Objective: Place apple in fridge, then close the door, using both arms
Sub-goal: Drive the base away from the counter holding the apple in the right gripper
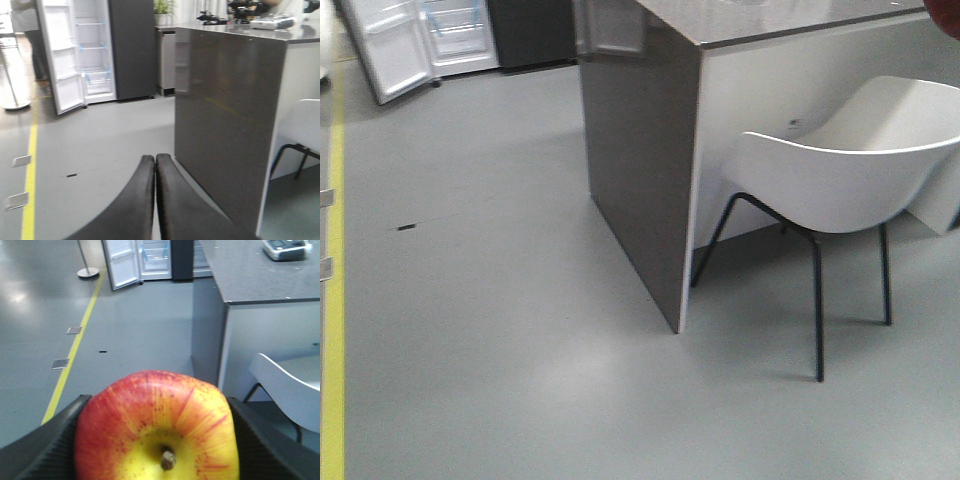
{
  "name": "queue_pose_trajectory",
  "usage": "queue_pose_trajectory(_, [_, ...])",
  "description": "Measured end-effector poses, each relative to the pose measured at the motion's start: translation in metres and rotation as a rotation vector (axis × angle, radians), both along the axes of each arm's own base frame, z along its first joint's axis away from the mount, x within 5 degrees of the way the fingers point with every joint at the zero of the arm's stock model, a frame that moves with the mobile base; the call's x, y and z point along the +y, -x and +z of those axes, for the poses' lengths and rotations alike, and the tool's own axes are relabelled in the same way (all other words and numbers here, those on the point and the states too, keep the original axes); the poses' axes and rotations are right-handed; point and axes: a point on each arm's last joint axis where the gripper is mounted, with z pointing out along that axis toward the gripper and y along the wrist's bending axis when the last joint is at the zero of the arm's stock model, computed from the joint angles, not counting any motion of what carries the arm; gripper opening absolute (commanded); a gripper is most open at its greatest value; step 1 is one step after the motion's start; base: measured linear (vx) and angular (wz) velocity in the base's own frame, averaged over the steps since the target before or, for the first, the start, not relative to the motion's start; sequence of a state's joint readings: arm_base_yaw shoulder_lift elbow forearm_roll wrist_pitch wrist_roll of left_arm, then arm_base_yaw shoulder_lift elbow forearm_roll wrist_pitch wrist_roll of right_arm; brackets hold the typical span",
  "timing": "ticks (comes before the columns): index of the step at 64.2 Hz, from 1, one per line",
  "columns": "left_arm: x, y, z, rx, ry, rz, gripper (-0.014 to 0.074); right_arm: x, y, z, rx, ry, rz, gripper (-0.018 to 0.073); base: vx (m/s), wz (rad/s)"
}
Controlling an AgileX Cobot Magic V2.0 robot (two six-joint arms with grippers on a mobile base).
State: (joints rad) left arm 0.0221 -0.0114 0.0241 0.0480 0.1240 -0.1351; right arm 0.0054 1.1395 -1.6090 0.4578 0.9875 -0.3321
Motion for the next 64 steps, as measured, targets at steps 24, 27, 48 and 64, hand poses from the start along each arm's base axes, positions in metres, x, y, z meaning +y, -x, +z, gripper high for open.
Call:
queue_pose_trajectory(24, [0.0000,0.0000,0.0000,0.000,0.000,0.000,-0.0006,0.0000,0.0000,0.0000,0.000,0.000,0.000,0.0196,0.05,0.45])
queue_pose_trajectory(27, [0.0000,0.0000,0.0000,0.000,0.000,0.000,-0.0006,0.0000,0.0000,0.0000,0.000,0.000,0.000,0.0196,0.07,0.44])
queue_pose_trajectory(48, [0.0000,0.0000,0.0000,0.000,0.000,0.000,-0.0006,0.0000,0.0000,0.0000,0.000,0.000,0.000,0.0196,0.08,0.39])
queue_pose_trajectory(64, [0.0000,0.0000,0.0000,0.000,0.000,0.000,-0.0006,0.0000,0.0000,-0.0001,0.001,0.000,0.000,0.0196,0.09,0.32])
